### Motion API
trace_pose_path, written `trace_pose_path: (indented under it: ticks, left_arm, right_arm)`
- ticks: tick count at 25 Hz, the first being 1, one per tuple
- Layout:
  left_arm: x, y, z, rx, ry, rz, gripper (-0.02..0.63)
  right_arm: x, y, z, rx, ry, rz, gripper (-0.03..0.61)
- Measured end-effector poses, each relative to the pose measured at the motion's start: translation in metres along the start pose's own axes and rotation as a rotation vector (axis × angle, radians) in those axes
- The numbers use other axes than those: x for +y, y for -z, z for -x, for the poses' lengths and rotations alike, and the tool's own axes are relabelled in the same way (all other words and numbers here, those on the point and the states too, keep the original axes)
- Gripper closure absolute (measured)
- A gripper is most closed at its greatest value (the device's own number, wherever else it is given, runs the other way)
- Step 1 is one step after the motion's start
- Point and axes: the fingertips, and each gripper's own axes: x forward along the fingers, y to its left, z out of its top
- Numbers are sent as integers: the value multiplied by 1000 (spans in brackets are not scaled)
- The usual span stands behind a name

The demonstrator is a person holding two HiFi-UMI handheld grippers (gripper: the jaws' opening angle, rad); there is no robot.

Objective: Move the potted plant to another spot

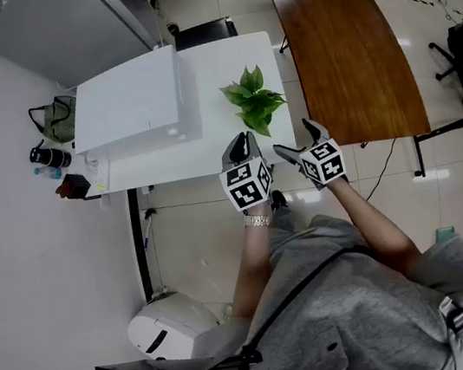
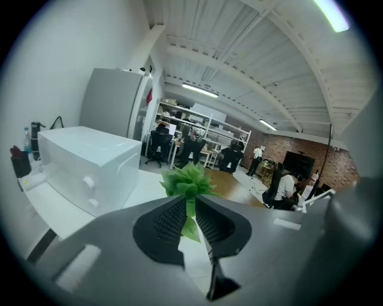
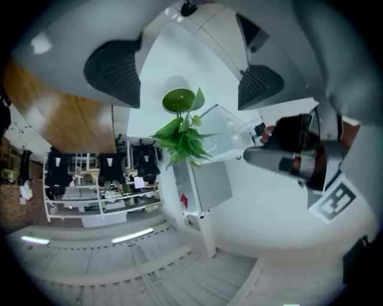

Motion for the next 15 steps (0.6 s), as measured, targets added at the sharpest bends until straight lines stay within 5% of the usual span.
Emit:
trace_pose_path:
  ticks: [6,15]
  left_arm:
    - [41,-9,-39,44,-43,36,555]
    - [52,22,-58,146,-94,50,555]
  right_arm:
    - [-24,33,-92,97,-37,151,-5]
    - [-40,42,-178,38,-95,263,-5]
